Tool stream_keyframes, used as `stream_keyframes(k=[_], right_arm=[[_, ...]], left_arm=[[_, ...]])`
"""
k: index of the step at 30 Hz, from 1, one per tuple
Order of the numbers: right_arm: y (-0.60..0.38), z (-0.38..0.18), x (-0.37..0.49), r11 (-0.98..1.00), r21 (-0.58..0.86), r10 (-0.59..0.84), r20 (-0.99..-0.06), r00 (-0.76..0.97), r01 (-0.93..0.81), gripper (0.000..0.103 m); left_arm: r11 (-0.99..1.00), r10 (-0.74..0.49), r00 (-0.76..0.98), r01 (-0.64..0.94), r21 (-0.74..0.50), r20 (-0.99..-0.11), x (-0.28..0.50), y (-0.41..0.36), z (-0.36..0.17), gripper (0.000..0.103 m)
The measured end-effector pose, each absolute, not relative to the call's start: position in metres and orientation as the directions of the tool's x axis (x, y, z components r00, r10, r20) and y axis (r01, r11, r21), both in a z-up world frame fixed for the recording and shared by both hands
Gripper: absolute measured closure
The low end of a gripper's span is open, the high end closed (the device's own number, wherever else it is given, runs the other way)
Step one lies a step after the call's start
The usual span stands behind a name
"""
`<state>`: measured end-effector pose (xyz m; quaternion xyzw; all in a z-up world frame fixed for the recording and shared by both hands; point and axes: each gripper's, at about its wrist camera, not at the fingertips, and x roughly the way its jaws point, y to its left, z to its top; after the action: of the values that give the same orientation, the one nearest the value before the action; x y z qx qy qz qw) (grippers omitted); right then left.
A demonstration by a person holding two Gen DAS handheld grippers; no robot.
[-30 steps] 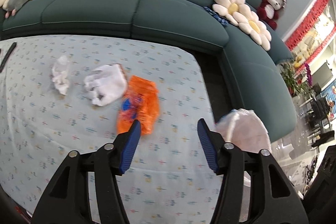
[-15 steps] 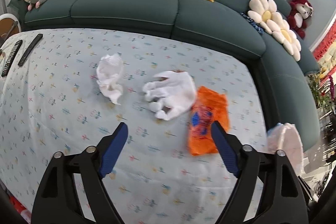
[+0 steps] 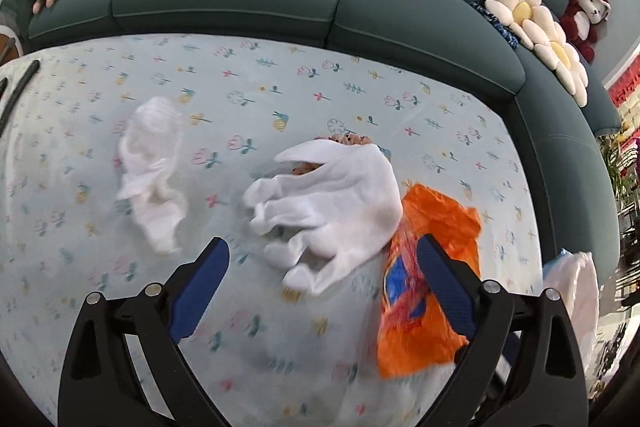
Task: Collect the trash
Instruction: 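Grasp the white glove with left gripper while right grasps the orange bag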
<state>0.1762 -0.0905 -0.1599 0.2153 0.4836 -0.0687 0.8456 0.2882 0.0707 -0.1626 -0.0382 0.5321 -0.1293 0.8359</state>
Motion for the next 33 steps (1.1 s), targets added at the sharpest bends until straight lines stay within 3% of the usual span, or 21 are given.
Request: stream_keyframes(k=[17, 19, 20, 21, 22, 24, 25, 33], right_arm=[[-0.087, -0.2, 0.198, 0.88, 0.328, 0.126, -0.859, 0.496, 0.345, 0.048], [-0.086, -0.201, 0.199, 0.881, 0.327, 0.124, -0.858, 0.498, 0.343, 0.05], [-0.086, -0.201, 0.199, 0.882, 0.325, 0.123, -0.858, 0.499, 0.342, 0.053], [-0.087, -0.201, 0.2, 0.883, 0.324, 0.122, -0.858, 0.498, 0.341, 0.063], [-0.088, -0.202, 0.2, 0.882, 0.325, 0.126, -0.86, 0.494, 0.341, 0.074], [-0.09, -0.203, 0.2, 0.875, 0.342, 0.145, -0.86, 0.49, 0.343, 0.081], [-0.091, -0.203, 0.199, 0.872, 0.349, 0.15, -0.858, 0.491, 0.344, 0.083], [-0.086, -0.186, 0.184, 0.867, 0.37, 0.156, -0.838, 0.523, 0.335, 0.088]], left_arm=[[0.978, -0.199, 0.395, 0.135, -0.157, -0.897, 0.32, 0.049, -0.19, 0.018], [0.976, -0.206, 0.391, 0.146, -0.161, -0.897, 0.322, 0.046, -0.191, 0.029], [0.974, -0.211, 0.38, 0.16, -0.161, -0.901, 0.322, 0.044, -0.192, 0.041], [0.972, -0.216, 0.371, 0.173, -0.161, -0.903, 0.321, 0.044, -0.194, 0.055], [0.97, -0.222, 0.368, 0.182, -0.164, -0.903, 0.32, 0.043, -0.194, 0.059], [0.963, -0.245, 0.361, 0.197, -0.183, -0.9, 0.314, 0.045, -0.194, 0.081], [0.959, -0.258, 0.353, 0.205, -0.195, -0.899, 0.312, 0.045, -0.194, 0.086], [0.941, -0.313, 0.342, 0.241, -0.239, -0.886, 0.282, 0.058, -0.183, 0.091]])
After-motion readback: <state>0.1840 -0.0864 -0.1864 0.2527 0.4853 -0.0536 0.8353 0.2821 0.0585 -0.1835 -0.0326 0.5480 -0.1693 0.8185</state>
